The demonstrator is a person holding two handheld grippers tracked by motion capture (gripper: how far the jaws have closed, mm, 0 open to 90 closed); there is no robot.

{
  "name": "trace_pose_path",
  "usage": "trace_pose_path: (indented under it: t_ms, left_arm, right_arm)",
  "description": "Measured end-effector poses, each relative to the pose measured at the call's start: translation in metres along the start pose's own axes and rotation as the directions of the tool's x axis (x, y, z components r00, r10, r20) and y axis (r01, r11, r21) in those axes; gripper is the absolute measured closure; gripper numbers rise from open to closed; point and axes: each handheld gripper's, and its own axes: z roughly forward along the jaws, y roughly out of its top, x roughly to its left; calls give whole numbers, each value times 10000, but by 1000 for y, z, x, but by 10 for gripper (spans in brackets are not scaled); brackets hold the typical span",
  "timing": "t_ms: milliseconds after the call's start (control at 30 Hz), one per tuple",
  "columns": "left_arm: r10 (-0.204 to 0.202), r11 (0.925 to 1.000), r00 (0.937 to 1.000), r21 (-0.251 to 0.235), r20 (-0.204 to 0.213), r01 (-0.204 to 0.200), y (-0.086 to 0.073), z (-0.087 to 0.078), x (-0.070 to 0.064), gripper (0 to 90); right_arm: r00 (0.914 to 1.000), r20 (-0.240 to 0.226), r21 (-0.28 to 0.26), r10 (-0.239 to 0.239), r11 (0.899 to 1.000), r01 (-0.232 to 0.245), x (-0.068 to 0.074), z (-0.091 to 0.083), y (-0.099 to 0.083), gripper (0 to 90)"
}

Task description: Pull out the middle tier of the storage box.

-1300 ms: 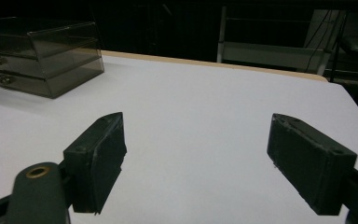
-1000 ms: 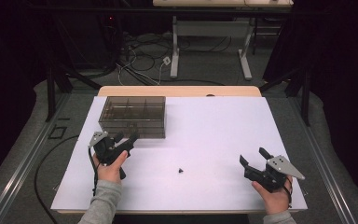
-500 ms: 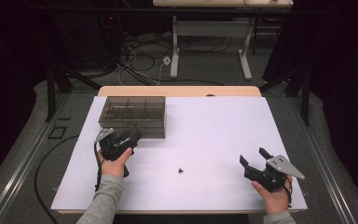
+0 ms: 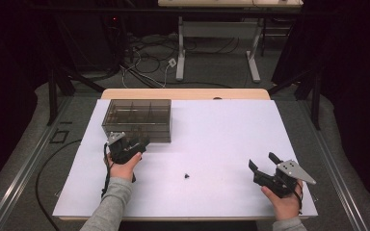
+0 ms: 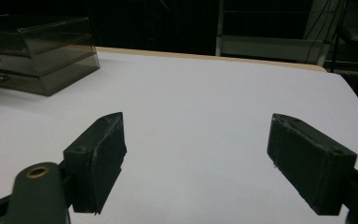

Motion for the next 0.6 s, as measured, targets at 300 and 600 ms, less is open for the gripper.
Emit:
trace_pose_path:
  t_ms: [300, 600]
  left_arm:
    - [-509, 9982, 9987, -301, 63, 510, -7, 12, -1, 405]
    - [-1124, 9905, 9936, -805, -111, 1111, -14, 17, -4, 490]
  right_arm:
    - [10000, -33, 31, 49, 10000, -49, -1, 1, -1, 189]
    - [9998, -10, 83, 176, 9998, -176, -2, 0, -1, 189]
